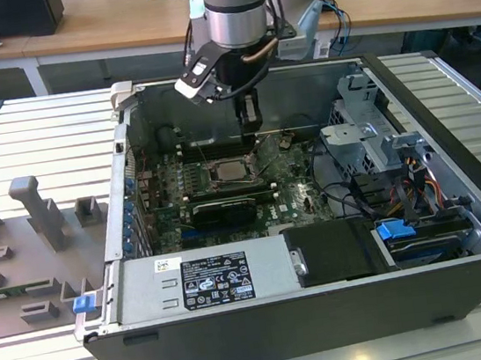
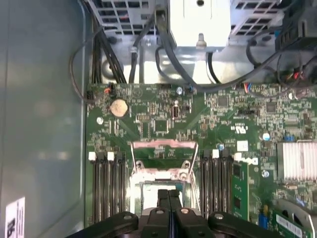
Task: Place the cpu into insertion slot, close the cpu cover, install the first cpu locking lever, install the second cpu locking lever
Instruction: 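Close the cpu cover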
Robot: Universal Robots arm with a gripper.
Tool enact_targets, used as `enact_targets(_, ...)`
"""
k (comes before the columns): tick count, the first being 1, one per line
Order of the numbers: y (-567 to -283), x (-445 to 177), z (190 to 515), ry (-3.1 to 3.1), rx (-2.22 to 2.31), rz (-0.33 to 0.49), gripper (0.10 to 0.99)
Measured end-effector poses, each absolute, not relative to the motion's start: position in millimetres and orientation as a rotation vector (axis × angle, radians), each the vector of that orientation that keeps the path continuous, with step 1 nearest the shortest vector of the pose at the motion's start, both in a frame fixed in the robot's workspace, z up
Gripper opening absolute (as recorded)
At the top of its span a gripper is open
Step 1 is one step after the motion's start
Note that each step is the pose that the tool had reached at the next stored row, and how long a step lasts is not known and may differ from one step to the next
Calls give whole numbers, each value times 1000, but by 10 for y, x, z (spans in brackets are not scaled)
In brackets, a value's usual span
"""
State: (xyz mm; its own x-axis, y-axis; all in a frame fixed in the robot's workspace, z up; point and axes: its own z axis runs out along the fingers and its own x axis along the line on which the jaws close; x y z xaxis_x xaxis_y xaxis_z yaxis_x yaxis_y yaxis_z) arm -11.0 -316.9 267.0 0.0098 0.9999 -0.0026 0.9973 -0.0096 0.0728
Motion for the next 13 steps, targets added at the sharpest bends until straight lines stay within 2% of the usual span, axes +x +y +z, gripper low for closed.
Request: enact_targets(13,-3170,214,2671,2191,2189,62,106)
